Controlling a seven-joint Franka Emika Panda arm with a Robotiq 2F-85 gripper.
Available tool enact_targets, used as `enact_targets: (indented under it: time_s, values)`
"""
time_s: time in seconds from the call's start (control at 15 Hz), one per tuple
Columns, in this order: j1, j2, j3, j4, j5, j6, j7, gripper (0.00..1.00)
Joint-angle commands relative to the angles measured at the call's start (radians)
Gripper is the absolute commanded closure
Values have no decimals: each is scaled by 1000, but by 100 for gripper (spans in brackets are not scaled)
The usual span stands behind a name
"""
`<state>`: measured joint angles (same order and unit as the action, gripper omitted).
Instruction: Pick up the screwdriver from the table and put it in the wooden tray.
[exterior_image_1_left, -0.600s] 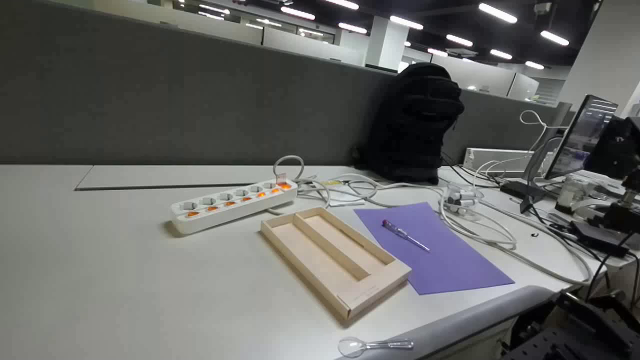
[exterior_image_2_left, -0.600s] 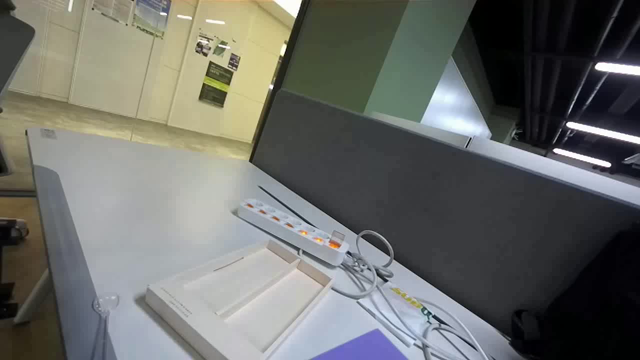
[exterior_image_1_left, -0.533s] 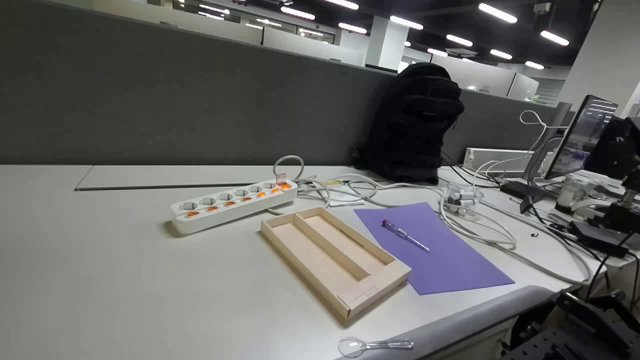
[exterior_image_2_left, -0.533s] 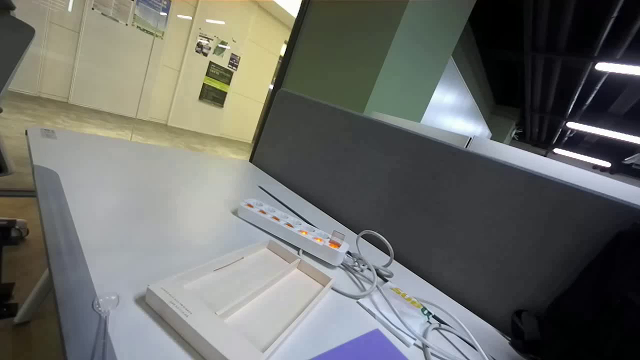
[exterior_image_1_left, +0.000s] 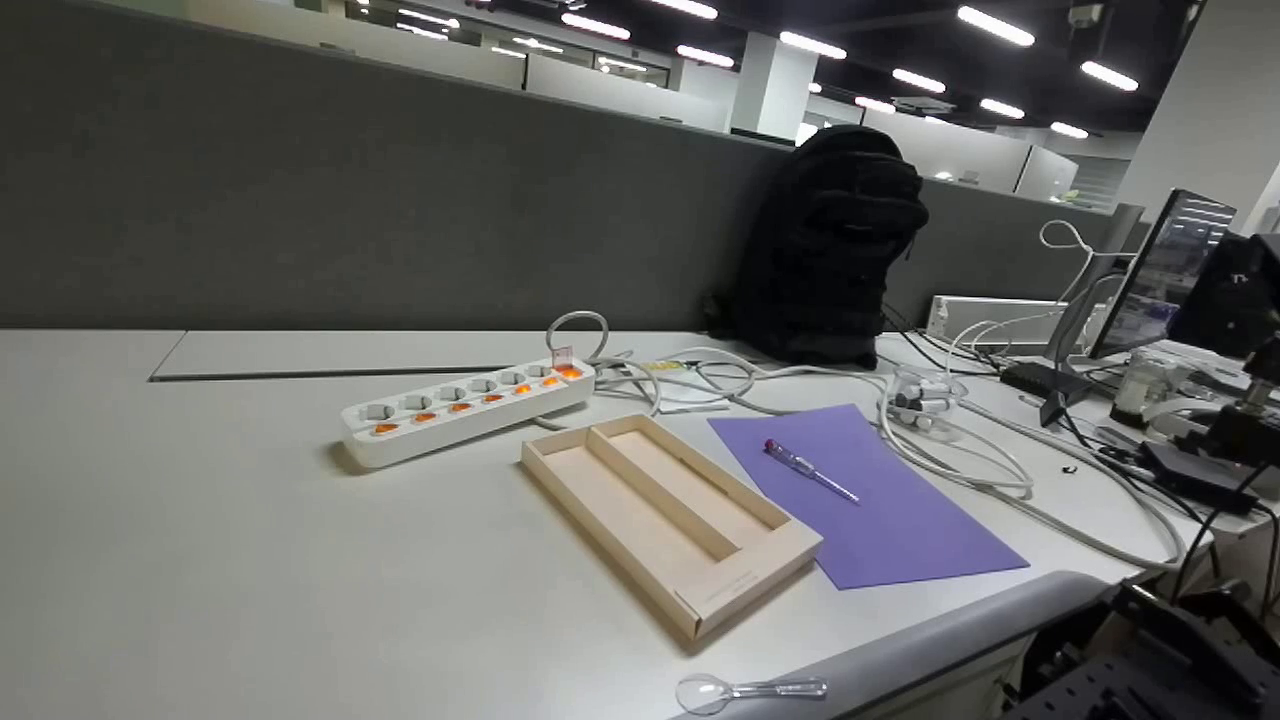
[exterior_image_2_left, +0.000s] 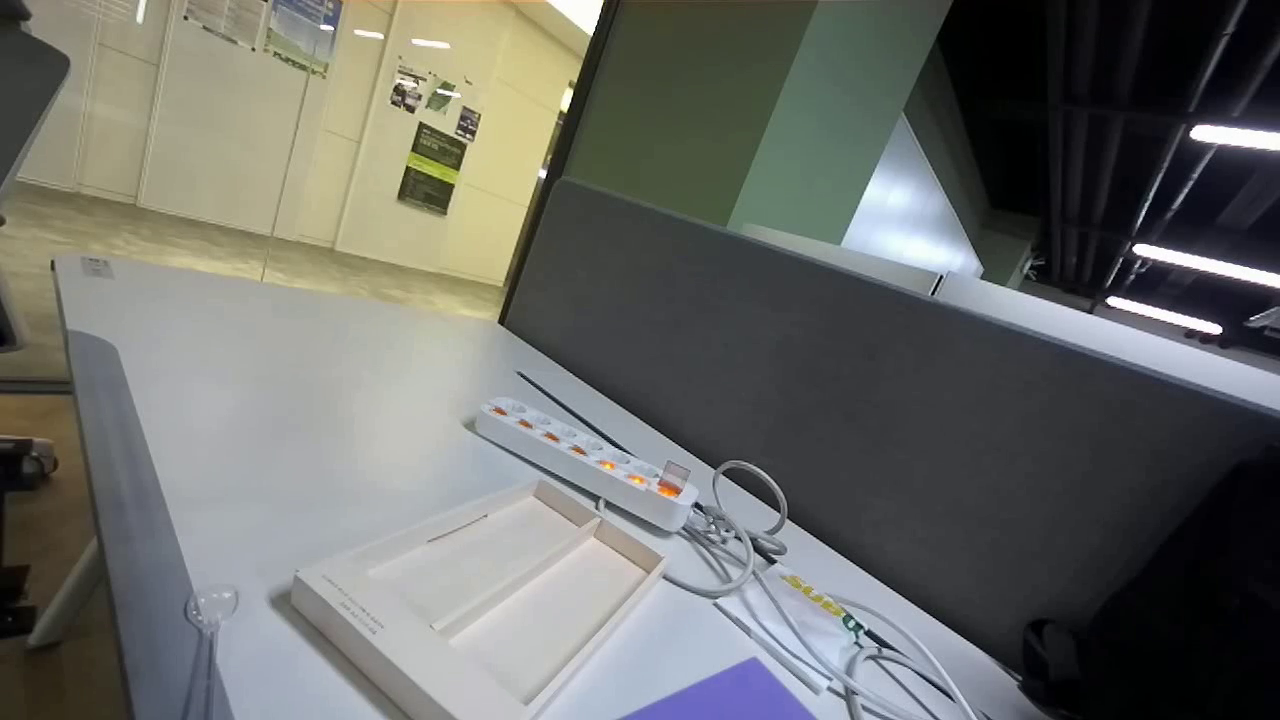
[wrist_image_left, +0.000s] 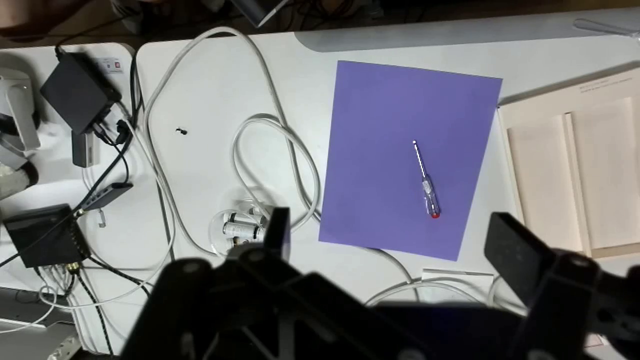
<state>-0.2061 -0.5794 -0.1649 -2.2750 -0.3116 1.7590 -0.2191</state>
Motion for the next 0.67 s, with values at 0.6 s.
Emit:
enact_targets:
  time_s: [0.6]
  values:
    - [27, 81, -19, -113, 54, 295, 85, 0]
